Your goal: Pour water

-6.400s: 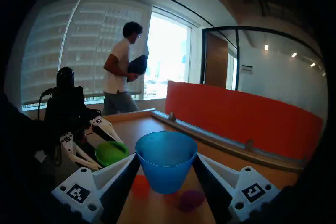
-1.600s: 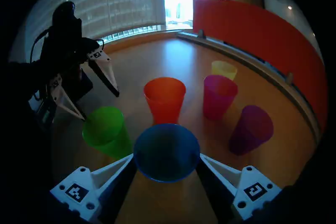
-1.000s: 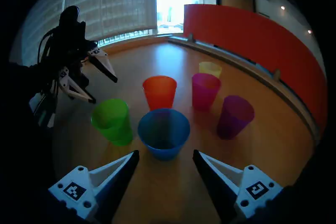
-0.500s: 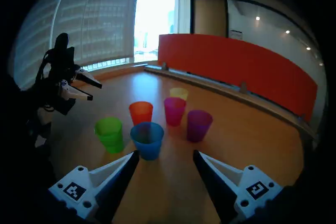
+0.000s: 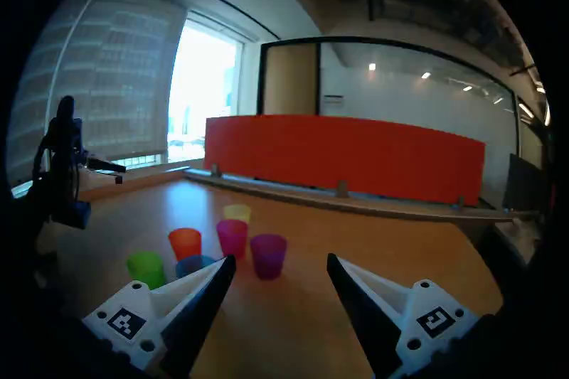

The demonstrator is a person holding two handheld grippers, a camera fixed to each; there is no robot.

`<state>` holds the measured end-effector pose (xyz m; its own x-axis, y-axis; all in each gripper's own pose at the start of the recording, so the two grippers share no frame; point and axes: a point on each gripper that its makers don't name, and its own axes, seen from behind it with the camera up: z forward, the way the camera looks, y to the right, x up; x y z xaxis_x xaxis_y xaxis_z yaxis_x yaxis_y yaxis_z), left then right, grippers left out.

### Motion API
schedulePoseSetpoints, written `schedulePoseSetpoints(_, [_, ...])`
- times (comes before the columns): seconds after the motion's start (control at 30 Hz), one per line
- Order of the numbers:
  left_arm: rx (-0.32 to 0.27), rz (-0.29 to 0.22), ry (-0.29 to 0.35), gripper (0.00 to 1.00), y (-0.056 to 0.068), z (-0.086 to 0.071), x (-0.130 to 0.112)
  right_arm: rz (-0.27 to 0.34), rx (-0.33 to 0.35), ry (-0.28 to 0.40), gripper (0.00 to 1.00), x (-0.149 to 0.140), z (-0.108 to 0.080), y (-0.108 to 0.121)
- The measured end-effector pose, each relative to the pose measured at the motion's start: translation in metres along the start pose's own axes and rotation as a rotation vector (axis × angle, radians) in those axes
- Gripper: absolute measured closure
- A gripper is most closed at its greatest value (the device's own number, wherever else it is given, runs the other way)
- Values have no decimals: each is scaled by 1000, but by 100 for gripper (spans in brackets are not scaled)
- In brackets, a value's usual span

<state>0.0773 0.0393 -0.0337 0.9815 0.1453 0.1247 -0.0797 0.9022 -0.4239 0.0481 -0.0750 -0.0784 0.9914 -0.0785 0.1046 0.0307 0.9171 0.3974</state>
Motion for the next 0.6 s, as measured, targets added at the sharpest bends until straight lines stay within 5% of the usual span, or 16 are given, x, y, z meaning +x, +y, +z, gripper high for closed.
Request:
schedulePoseSetpoints(0.3, [169,9,112,1,-21,3,19,9,-273,106,1,21,-15,61])
schedulePoseSetpoints(0.6, [283,-49,204,1,-31,-4,20,-18,-402,184,1,45,-25,85])
